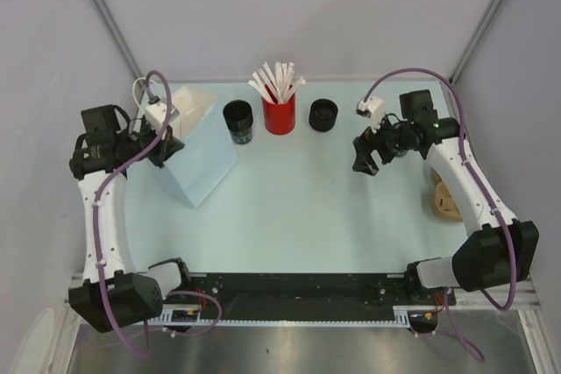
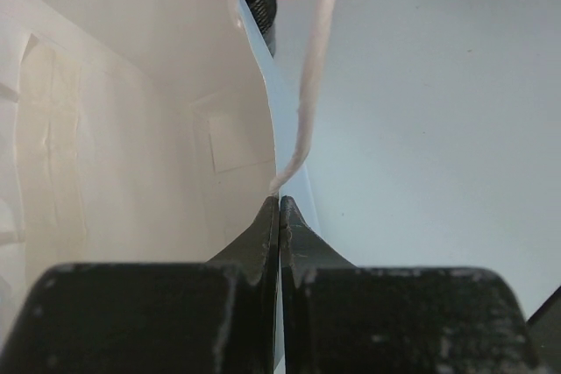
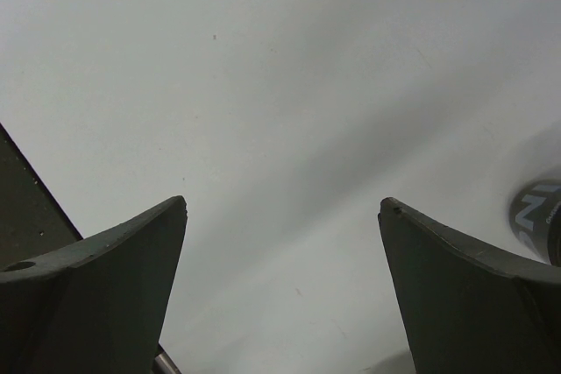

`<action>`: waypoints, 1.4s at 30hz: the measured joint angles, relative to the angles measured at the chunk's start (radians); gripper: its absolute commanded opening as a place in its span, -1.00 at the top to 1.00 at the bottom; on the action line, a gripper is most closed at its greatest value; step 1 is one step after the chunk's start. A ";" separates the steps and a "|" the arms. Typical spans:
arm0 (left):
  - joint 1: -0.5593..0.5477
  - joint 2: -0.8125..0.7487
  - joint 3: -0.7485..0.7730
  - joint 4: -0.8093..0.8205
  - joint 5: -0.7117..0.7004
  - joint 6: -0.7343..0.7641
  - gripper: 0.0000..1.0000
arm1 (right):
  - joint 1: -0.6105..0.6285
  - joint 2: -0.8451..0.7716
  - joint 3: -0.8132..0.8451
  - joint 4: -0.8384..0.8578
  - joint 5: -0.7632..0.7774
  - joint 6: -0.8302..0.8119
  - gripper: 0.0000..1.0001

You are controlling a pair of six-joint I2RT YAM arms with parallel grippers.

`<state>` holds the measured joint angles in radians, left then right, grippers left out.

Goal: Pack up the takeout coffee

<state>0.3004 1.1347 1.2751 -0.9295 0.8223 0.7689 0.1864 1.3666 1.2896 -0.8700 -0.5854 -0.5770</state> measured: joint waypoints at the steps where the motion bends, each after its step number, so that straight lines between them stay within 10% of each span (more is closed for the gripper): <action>1: -0.011 -0.008 -0.006 -0.005 0.001 0.000 1.00 | -0.002 0.000 0.000 0.000 0.000 0.000 -0.93; 20: -0.354 -0.125 -0.069 -0.005 -0.008 -0.076 0.98 | -0.225 -0.106 -0.001 0.001 0.023 -0.029 -1.00; 31: -0.628 -0.077 -0.058 0.109 -0.090 -0.200 0.92 | -0.639 -0.057 0.079 -0.256 0.110 -0.478 -1.00; 37: -0.737 -0.046 -0.054 0.166 -0.148 -0.256 0.50 | -0.690 0.049 0.081 -0.399 0.178 -0.730 -0.99; 42: -0.772 -0.043 -0.053 0.182 -0.176 -0.278 -0.50 | -0.706 0.092 0.081 -0.431 0.218 -0.848 -1.00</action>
<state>-0.4713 1.0912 1.2217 -0.7479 0.6460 0.4911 -0.5194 1.4586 1.3708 -1.3006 -0.3676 -1.4250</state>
